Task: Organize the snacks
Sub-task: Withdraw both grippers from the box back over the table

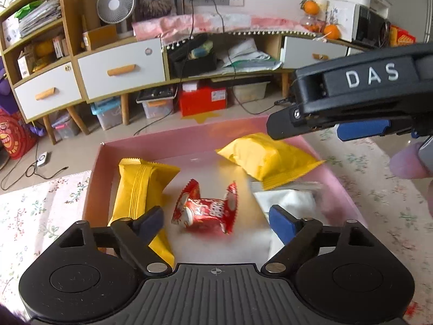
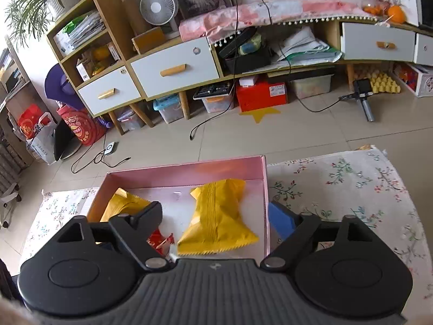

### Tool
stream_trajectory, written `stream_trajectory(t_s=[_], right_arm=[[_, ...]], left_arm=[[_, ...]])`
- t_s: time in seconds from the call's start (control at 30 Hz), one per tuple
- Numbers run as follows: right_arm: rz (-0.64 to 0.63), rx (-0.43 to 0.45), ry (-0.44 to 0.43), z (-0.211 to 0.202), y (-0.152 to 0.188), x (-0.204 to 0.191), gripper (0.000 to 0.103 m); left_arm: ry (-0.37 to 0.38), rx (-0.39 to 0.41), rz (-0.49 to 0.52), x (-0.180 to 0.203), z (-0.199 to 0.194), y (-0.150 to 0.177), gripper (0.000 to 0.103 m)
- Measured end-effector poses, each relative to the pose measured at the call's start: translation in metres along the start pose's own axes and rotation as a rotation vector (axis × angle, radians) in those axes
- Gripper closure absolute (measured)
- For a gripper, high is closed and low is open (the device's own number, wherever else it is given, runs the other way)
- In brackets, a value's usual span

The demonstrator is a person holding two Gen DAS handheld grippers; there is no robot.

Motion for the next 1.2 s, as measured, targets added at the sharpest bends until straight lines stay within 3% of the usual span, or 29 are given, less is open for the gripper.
stream_trajectory(t_s=[0.33, 0.97, 1.2], right_arm=[[-0.018, 0.017, 0.011, -0.047, 0.019, -0.008, 0.006], [-0.071, 0.031, 0.053, -0.099, 0.082, 0.009, 0.0], [-0.091, 0.044, 0.086, -0.107, 0.107, 0.013, 0.0]], left_arm=[[-0.007, -0.009, -0.011, 0.012, -0.059, 0.017, 0.007], [-0.076, -0.102, -0.044, 0.007, -0.132, 0.085, 0.004], [-0.068, -0.142, -0.152, -0.008, -0.146, 0.111, 0.004]])
Point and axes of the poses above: each gripper's, at about its wrist camera, not at the fingertips, and z roughly the way its jaws point, x to its right, y to its underside, the point moved 2 cm from there along z, roughly the way its jaws point, and after that the axes turned 11 degrees about z, right-handed, at the moved point
